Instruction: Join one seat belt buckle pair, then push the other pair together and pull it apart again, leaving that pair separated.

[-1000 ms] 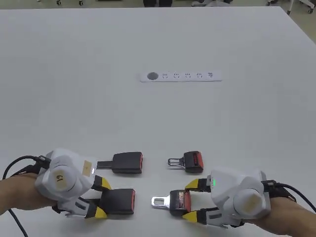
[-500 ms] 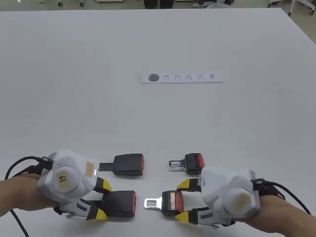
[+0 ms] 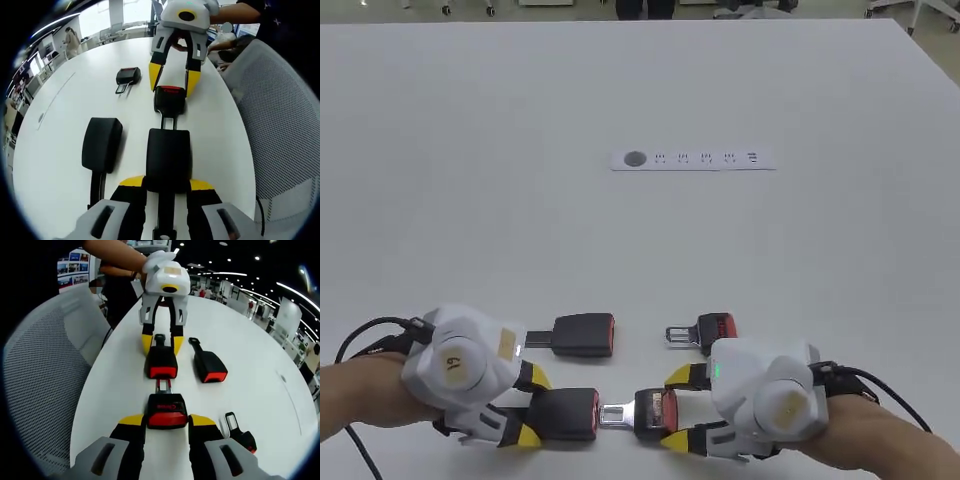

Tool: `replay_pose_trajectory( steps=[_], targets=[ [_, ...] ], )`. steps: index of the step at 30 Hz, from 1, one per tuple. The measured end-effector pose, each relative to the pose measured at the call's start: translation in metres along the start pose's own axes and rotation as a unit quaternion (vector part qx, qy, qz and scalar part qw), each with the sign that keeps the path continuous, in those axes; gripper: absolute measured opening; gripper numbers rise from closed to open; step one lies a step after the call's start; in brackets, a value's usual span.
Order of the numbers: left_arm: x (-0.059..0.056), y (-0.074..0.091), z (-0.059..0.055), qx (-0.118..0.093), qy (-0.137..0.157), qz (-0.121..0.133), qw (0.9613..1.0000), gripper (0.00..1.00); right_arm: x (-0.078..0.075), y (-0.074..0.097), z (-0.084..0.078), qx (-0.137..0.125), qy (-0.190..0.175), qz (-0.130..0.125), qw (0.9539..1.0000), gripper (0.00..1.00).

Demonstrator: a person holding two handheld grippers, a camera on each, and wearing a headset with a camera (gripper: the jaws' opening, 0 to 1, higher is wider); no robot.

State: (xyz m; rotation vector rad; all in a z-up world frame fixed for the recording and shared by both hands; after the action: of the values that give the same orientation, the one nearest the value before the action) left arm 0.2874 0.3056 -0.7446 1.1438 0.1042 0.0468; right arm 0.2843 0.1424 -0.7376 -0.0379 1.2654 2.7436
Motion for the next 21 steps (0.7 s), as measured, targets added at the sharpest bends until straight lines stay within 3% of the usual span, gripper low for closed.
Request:
replay_pose_trajectory(
  steps=[21],
  targets=[
    [0.0002, 0.0005, 0.0017, 0.000, 0.001, 0.000, 1.0000, 0.31, 0.0009, -0.0082, 0.0075, -0.009, -0.001, 0.007, 0.9999, 0.30]
  ],
)
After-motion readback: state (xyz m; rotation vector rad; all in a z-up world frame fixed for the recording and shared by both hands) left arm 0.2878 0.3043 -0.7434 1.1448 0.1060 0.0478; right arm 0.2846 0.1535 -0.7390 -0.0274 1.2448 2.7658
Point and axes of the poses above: the centre of the closed fingertips' face, and the gripper's own axes: y roughly backward along the fingers, x roughly to its left, z roughly out of its top, the point moved 4 cm from there along y, roughly backward along the fingers, and after that the axes turned 5 degrees about x, right-handed, at the moved point
